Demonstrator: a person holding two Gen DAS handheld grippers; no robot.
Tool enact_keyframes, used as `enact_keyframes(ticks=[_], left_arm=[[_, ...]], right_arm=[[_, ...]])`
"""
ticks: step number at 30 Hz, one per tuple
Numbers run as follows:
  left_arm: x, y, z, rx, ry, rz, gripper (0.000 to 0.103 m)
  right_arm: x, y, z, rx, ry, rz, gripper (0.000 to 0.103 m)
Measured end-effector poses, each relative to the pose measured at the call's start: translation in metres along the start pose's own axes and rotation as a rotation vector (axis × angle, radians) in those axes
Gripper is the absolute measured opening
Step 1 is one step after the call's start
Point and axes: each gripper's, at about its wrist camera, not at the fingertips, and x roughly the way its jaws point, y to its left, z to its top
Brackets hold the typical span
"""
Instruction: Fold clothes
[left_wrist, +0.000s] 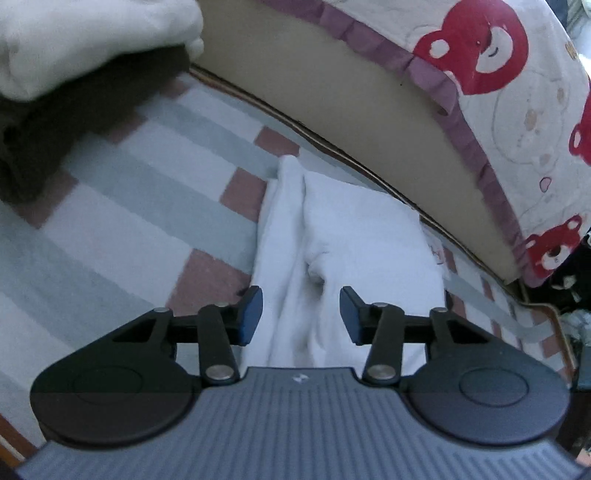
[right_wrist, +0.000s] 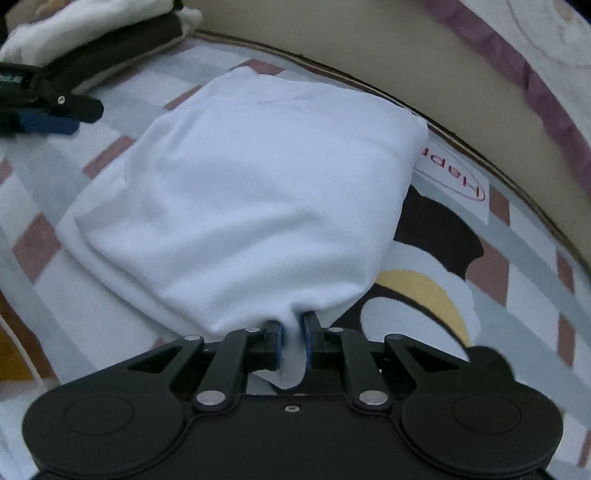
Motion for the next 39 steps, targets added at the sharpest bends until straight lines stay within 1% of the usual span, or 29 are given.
enact_keyframes(ticks=[2, 3, 5, 9, 13, 15, 16, 17, 19, 20, 22, 25, 28, 30, 31, 33, 34, 36, 38, 39], left_arm=[[0.004, 0.000, 0.001, 0.012, 0.020, 0.008, 0.045], [0.006, -0.001, 0.000, 0.011, 0.034, -0.008, 0.045], [0.011, -0.002, -0.003, 0.009, 0.063, -0.038, 0.045], [0.011, -0.023, -0.007, 0.100, 0.061, -0.003, 0.046], [0.018, -0.026, -0.004, 0.113, 0.118, 0.017, 0.046], [0.025, -0.031, 0.004, 0.167, 0.177, 0.030, 0.046], [0.033, -0.040, 0.012, 0.217, 0.244, 0.065, 0.045], [0.041, -0.049, 0.020, 0.268, 0.311, 0.101, 0.045], [0.045, -0.068, 0.033, 0.383, 0.314, 0.101, 0.045], [0.047, -0.078, 0.039, 0.440, 0.316, 0.100, 0.046], [0.054, -0.073, 0.044, 0.401, 0.326, 0.073, 0.046], [0.062, -0.064, 0.047, 0.345, 0.330, 0.034, 0.045], [0.059, -0.042, 0.043, 0.271, 0.288, -0.062, 0.045], [0.058, -0.026, 0.041, 0.223, 0.274, -0.118, 0.045], [0.060, -0.024, 0.042, 0.213, 0.280, -0.133, 0.045], [0.063, -0.020, 0.045, 0.211, 0.281, -0.164, 0.047], [0.065, -0.018, 0.046, 0.210, 0.274, -0.173, 0.047], [0.068, -0.015, 0.048, 0.215, 0.259, -0.188, 0.049], [0.073, -0.013, 0.048, 0.220, 0.240, -0.183, 0.049], [0.075, -0.013, 0.048, 0.214, 0.245, -0.205, 0.049]], right_arm=[[0.000, -0.006, 0.007, 0.042, 0.012, 0.045, 0.018], [0.001, -0.010, 0.011, 0.066, 0.024, 0.069, 0.018], [0.002, -0.014, 0.019, 0.084, 0.044, 0.082, 0.018], [0.010, -0.007, 0.029, 0.063, 0.115, 0.063, 0.018], [0.019, -0.002, 0.030, 0.071, 0.139, 0.022, 0.021], [0.024, 0.000, 0.029, 0.072, 0.136, 0.000, 0.022], [0.027, 0.001, 0.029, 0.058, 0.129, -0.015, 0.021], [0.029, 0.006, 0.029, 0.047, 0.100, -0.047, 0.020], [0.033, 0.017, 0.028, 0.028, 0.030, -0.120, 0.019], [0.034, 0.022, 0.027, 0.030, 0.015, -0.146, 0.019], [0.037, 0.030, 0.024, 0.042, -0.001, -0.191, 0.019], [0.038, 0.034, 0.024, 0.072, -0.007, -0.216, 0.019], [0.039, 0.038, 0.024, 0.030, -0.008, -0.221, 0.020], [0.037, 0.036, 0.020, -0.003, -0.014, -0.206, 0.022], [0.035, 0.033, 0.016, -0.001, -0.019, -0.194, 0.023], [0.031, 0.026, 0.007, 0.015, -0.028, -0.170, 0.028], [0.029, 0.023, 0.002, 0.022, -0.032, -0.158, 0.030], [0.026, 0.016, -0.007, 0.038, -0.042, -0.134, 0.030], [0.022, 0.009, -0.016, 0.054, -0.051, -0.109, 0.030], [0.022, 0.006, -0.019, 0.078, -0.062, -0.107, 0.032]])
